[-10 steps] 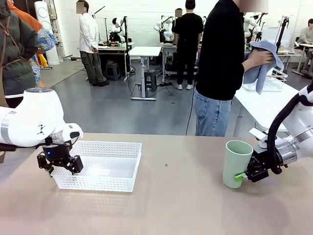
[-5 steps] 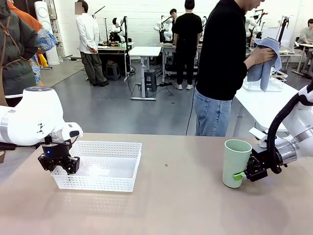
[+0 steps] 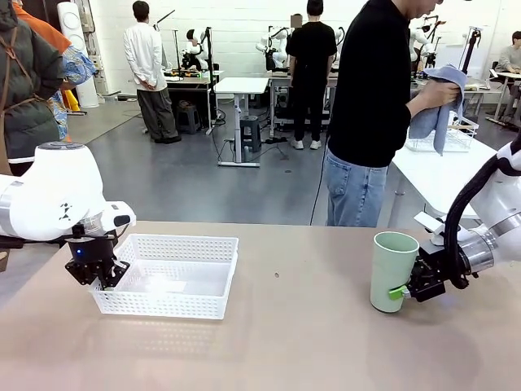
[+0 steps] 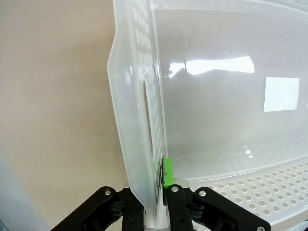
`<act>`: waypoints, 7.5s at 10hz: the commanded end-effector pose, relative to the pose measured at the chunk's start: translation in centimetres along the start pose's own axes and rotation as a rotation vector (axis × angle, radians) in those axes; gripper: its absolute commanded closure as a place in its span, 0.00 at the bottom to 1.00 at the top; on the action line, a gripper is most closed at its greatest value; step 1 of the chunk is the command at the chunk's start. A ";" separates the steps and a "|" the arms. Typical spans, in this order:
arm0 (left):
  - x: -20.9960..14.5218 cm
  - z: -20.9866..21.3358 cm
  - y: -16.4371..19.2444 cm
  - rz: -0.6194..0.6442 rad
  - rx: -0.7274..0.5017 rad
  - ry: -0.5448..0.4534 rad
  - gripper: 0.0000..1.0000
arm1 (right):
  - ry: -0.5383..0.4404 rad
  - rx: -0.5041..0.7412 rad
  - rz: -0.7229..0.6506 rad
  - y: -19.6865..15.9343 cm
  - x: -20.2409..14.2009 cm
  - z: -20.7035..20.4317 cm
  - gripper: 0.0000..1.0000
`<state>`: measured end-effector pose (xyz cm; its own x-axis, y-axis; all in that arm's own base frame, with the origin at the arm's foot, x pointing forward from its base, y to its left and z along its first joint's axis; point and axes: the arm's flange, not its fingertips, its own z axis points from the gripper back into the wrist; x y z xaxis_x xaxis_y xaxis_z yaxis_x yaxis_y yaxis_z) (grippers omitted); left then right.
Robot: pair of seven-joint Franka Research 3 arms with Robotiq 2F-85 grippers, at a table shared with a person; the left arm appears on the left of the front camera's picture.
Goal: Clean and organize the cups into the basket.
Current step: Pick up the Organizing basket and move it to the center of the table, then pick up the Reusable plastic cup from the right side of the table and place it inside the Organizing basket.
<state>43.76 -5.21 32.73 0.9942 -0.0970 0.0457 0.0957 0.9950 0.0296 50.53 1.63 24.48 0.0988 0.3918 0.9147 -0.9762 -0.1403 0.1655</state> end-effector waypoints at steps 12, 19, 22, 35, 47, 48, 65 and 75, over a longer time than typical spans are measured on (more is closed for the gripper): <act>-2.3 2.9 -8.7 0.021 -0.020 -0.016 1.00 | -0.026 -0.202 -0.046 12.3 11.7 6.0 0.64; -1.9 3.1 -18.7 0.122 -0.006 -0.063 1.00 | -0.017 -0.197 -0.020 12.3 12.0 6.9 0.64; -1.3 3.2 -21.3 0.108 0.009 -0.070 1.00 | -0.017 -0.197 -0.020 12.3 12.0 6.9 0.64; -1.7 3.5 -20.6 0.078 -0.016 -0.049 1.00 | 0.824 -0.226 -0.236 6.5 34.4 -8.9 0.19; -1.7 3.5 -20.6 0.078 -0.016 -0.049 1.00 | 1.169 0.048 -0.112 2.3 26.0 -24.3 0.19; -1.7 3.5 -20.6 0.078 -0.016 -0.049 1.00 | 1.130 0.033 -0.086 3.1 25.5 -23.6 0.19; -1.7 3.5 -20.6 0.078 -0.016 -0.049 1.00 | 1.300 -0.032 -0.134 2.3 24.8 -31.6 0.19; -1.7 3.5 -20.6 0.078 -0.016 -0.049 1.00 | 1.296 0.067 -0.162 1.2 23.4 -32.0 0.00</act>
<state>40.17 -25.64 35.25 0.9963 -0.0230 0.0830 0.0224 0.9997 0.0085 45.55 39.51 34.28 -0.0630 0.9905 -0.1224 -0.9616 -0.0274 0.2731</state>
